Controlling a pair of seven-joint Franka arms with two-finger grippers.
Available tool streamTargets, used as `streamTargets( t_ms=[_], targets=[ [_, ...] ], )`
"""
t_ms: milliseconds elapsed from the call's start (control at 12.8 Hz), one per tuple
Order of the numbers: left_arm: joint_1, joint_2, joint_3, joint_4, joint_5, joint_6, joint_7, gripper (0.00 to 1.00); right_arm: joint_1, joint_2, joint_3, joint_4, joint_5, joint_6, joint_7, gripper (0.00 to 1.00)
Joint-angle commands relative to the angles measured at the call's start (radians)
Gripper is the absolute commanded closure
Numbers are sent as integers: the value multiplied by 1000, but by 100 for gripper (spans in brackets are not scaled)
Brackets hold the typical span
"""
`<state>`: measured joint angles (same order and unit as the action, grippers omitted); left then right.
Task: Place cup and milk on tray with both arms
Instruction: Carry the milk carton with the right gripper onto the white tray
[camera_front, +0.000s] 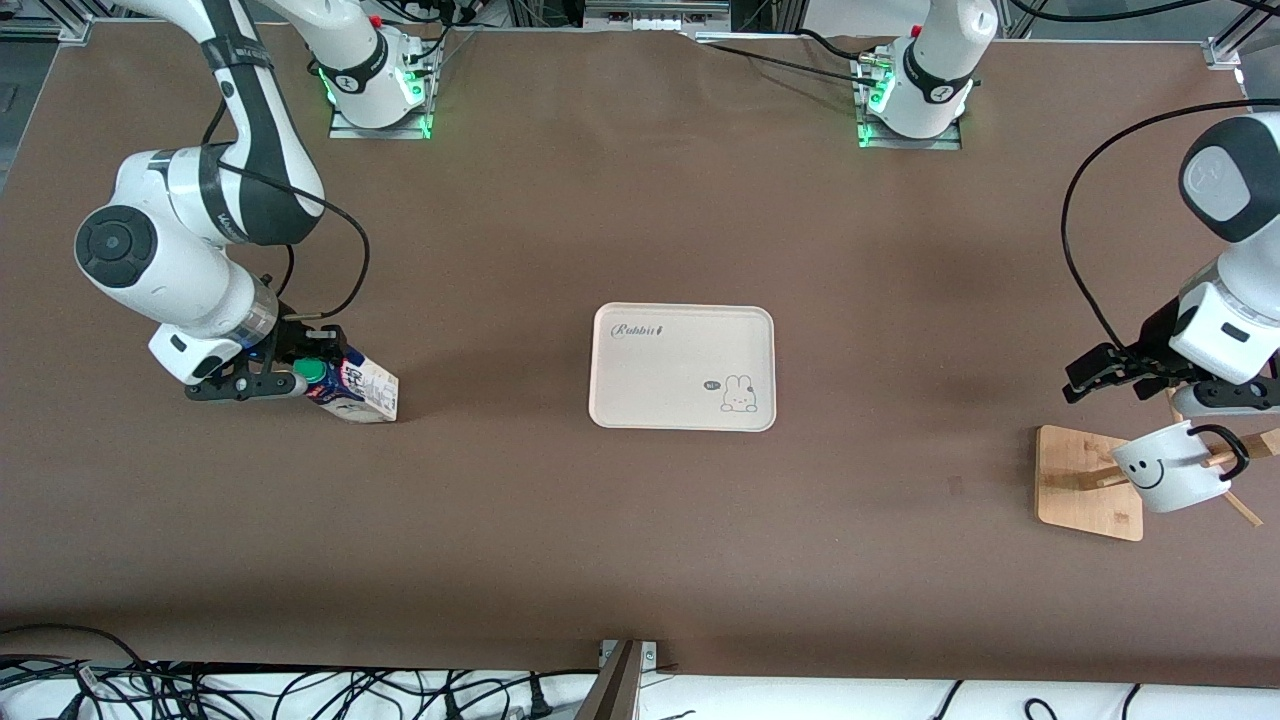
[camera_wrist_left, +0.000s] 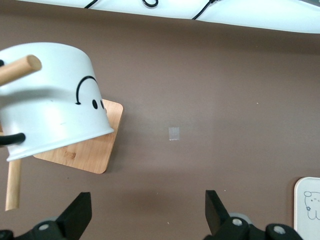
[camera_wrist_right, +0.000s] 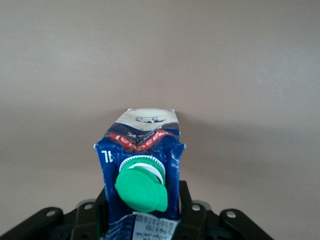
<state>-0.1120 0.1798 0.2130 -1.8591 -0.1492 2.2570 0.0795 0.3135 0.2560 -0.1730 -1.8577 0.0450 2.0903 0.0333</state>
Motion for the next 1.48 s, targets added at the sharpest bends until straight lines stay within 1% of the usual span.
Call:
streamTargets(
  t_ms=[0,78,234,391,547,703,859,1016,1172,1328,1406],
  targets=[
    [2,-98,-33,-171,-12,157,-7,0,65,21,1,116,26,-110,89,46],
    [2,-118,-38,-199,-12,180,-7,0,109,41,1,162,48,-137,147,46],
    [2,-154,-40,-227,-13,180,-7,0,205,98,6,250,93,-157,239,46],
    [3,-209,-38,-284,-13,196,-7,0,306,166,7,342,110,-158,380,46],
    [3,-250,-38,-340,-13,260,-7,0,405,239,7,428,108,-151,505,46],
    [3,-270,-40,-394,-13,352,-7,0,473,307,7,504,107,-144,601,46],
    [2,-272,-46,-422,-12,448,-7,0,504,345,7,532,107,-138,654,46],
    [2,-269,-53,-422,-12,499,-7,0,527,371,6,531,102,-112,672,46],
    [2,-252,-55,-439,-12,599,-7,0,527,390,6,529,99,-112,682,45],
    [2,-252,-75,-520,-12,779,-7,0,527,402,6,528,98,-112,682,45],
    [3,-252,-75,-541,-12,818,-7,0,527,413,6,528,96,-110,682,44]
  ],
)
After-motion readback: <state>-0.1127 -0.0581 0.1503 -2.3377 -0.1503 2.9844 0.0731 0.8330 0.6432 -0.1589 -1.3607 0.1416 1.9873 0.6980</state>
